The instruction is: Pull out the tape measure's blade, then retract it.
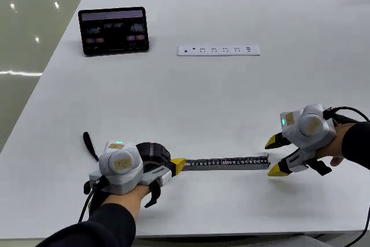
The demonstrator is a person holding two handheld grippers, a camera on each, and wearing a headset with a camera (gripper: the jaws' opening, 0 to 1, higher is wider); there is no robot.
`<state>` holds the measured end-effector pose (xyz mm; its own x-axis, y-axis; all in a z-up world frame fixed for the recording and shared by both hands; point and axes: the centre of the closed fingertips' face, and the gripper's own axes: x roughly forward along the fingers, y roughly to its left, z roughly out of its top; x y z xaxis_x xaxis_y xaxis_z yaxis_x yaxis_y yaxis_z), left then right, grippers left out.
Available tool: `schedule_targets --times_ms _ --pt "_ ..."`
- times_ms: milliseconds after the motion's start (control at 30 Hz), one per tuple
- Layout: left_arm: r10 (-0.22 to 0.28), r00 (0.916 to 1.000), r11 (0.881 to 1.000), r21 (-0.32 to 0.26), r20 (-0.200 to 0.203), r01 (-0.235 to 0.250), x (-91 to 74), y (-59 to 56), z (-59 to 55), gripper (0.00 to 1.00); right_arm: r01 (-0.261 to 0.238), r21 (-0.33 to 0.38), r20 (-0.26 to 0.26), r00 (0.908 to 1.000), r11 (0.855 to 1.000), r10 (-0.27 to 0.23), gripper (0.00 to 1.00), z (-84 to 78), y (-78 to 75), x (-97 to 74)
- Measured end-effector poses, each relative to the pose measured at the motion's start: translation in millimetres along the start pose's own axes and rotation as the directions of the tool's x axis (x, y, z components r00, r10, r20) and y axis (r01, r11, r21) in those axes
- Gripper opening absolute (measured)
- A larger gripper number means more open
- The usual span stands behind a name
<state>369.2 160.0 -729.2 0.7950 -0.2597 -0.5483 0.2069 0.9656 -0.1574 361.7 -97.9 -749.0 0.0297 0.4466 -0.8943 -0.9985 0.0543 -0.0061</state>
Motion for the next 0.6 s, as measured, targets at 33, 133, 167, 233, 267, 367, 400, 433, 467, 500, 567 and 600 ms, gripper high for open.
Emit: schedule_targets --times_ms 33,133,167,233,267,367,400,433,467,500,567,600 --pt "-0.006 1.0 1.0 0.014 0.0 0.006 0.5 -2.6 0.1 1.0 -0.005 -0.007 0.0 1.0 1.0 0.005 0.34 -0.1 1.0 0.2" --pt "-0.014 0.9997 0.998 0.059 0.02 0.013 2.0 -5.9 5.2 1.0 -0.009 -0.028 -0.008 0.9999 1.0 0.009 0.28 -0.1 2.0 1.1" --pt "-0.018 0.9996 0.998 0.055 0.021 0.017 1.6 -5.9 5.2 1.0 -0.012 -0.035 -0.005 0.9999 0.999 0.012 0.27 0.0 2.0 1.6" --pt "-0.019 0.9996 0.999 0.043 0.022 0.018 2.2 -5.5 5.1 1.0 -0.02 -0.033 -0.01 0.9998 0.999 0.02 0.23 -1.4 1.7 3.0" --pt "-0.019 0.9996 0.999 0.03 0.021 0.019 2.1 -4.7 4.9 0.99 -0.025 -0.031 -0.012 0.9996 0.999 0.024 0.21 -2.6 1.2 4.6" --pt "-0.012 0.9996 1.0 0.004 0.027 0.012 1.8 -2.2 6.2 0.97 -0.031 -0.034 -0.021 0.9993 0.999 0.03 0.18 -4.3 1.0 7.6" --pt "-0.01 0.9994 1.0 -0.01 0.032 0.011 2.0 -1.8 7.2 0.96 -0.031 -0.032 -0.021 0.9993 0.999 0.03 0.16 -3.3 0.6 8.0" --pt "-0.006 0.9994 0.999 -0.033 0.035 0.007 2.4 -0.4 7.4 0.94 -0.034 -0.032 -0.023 0.9992 0.999 0.033 0.15 -3.2 0.4 8.9" --pt "-0.003 0.9996 0.999 -0.04 0.029 0.004 2.8 -0.1 6.4 0.93 -0.032 -0.038 -0.023 0.9992 0.999 0.031 0.14 -3.1 -0.6 9.2" --pt "-0.001 0.9997 0.999 -0.038 0.023 0.001 2.9 0.5 5.1 0.93 -0.032 -0.038 -0.025 0.9992 0.999 0.031 0.12 -2.8 -1.8 9.9" --pt "0.005 0.9998 0.999 -0.043 0.017 -0.004 2.7 1.4 4.1 0.92 -0.036 -0.039 -0.029 0.9989 0.999 0.035 0.12 -3.1 -2.1 10.0" --pt "0.011 0.9997 0.999 -0.051 0.021 -0.01 2.8 2.5 5.3 0.91 -0.041 -0.058 -0.034 0.9987 0.997 0.039 0.12 -3.5 -1.9 10.3"
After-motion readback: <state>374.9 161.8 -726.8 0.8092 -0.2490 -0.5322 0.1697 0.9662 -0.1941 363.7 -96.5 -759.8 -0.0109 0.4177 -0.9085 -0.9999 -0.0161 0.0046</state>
